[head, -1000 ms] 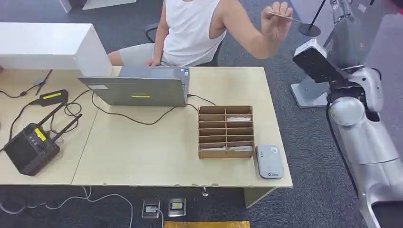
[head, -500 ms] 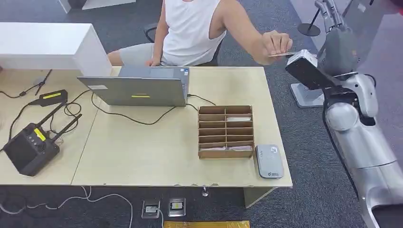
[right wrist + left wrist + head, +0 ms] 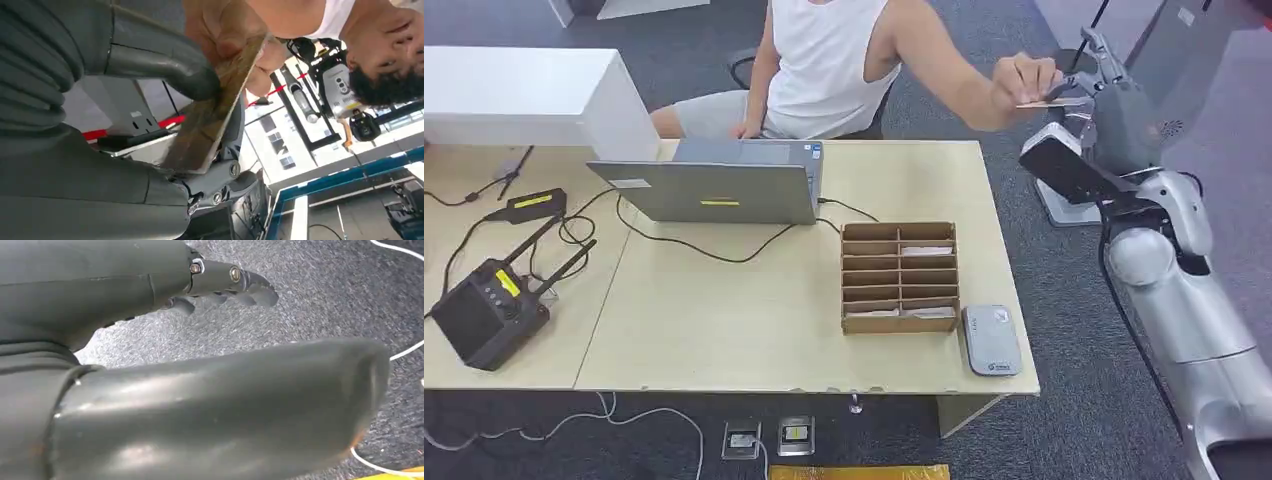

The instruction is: Pass the card to the sensor for recognition and then transmit it.

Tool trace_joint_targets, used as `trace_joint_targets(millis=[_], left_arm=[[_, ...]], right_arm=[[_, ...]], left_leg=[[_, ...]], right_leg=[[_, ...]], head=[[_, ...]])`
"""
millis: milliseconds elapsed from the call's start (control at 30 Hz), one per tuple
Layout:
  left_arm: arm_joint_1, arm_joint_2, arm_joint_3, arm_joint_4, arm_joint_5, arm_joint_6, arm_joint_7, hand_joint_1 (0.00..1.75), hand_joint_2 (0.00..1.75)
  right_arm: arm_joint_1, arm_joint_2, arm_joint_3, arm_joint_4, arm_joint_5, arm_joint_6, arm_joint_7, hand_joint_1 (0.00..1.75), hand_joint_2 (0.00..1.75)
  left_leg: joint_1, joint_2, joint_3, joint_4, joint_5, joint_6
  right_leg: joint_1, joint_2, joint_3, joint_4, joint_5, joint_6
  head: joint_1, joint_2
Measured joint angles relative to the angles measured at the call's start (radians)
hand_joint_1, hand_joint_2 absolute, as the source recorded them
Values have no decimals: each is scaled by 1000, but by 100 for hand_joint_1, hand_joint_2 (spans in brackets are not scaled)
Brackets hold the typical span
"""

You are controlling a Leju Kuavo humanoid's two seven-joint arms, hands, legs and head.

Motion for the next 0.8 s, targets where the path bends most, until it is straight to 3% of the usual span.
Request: trace_joint_targets(millis=[567, 800], left_arm=[[4, 5, 0, 0, -2, 1, 0, 0, 0], [27, 5, 0, 0, 26, 10, -2, 0, 0]], right_arm=[[36, -23, -3, -7, -11, 32, 27, 175, 175], [128, -63, -21, -30, -76, 169, 64, 175, 175]], left_leg=[[0, 0, 0, 0, 0, 0], [0, 0, 0, 0, 0, 0]], right_leg=[[0, 0, 0, 0, 0, 0], [0, 0, 0, -1, 0, 0]], head=[[0, 0], [0, 0]])
